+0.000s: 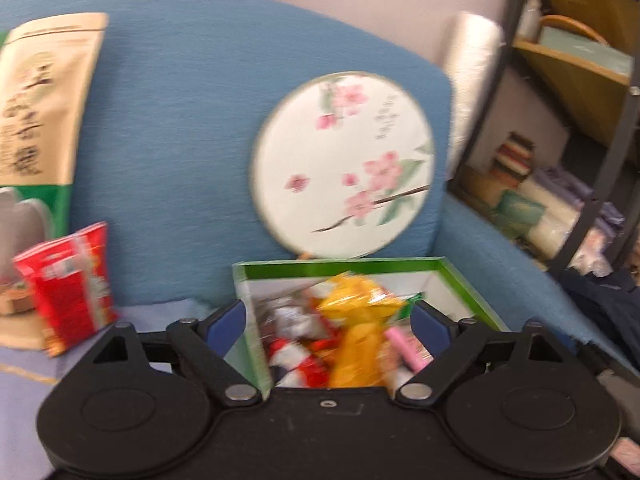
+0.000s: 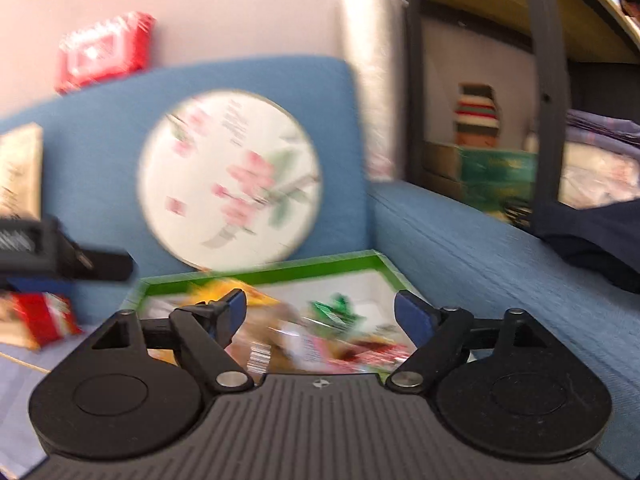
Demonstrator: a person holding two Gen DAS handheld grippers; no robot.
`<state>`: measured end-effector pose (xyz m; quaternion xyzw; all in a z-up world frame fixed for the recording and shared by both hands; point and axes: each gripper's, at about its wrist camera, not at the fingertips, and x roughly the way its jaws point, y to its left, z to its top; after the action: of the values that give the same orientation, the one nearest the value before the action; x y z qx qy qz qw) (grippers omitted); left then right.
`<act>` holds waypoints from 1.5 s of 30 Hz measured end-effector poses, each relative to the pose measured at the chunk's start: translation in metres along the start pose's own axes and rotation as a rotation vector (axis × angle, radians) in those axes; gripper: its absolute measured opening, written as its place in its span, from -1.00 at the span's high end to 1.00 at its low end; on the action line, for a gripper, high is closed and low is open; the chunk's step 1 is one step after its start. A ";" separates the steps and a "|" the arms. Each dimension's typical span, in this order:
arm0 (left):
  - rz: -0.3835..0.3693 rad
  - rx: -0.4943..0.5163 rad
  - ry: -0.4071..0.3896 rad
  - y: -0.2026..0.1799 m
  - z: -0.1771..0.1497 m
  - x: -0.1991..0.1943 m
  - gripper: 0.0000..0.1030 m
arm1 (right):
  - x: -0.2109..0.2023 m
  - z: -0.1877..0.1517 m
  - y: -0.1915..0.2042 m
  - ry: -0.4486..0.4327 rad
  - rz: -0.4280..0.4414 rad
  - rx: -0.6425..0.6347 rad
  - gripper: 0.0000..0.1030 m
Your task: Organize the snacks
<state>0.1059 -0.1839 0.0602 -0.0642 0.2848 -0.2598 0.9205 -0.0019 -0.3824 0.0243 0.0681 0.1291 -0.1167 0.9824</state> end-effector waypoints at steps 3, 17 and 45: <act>0.052 -0.003 0.006 0.017 0.000 -0.012 -1.00 | -0.007 0.002 0.017 -0.014 0.097 0.005 -1.00; 0.325 -0.068 -0.016 0.145 0.010 -0.031 -1.00 | -0.003 -0.020 0.075 0.066 0.250 -0.154 -1.00; 0.359 0.000 0.097 0.149 0.003 0.033 0.06 | 0.003 -0.032 0.098 0.158 0.367 -0.178 -1.00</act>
<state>0.1964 -0.0737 0.0064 0.0004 0.3358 -0.0940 0.9372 0.0176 -0.2837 0.0029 0.0123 0.2011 0.0817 0.9761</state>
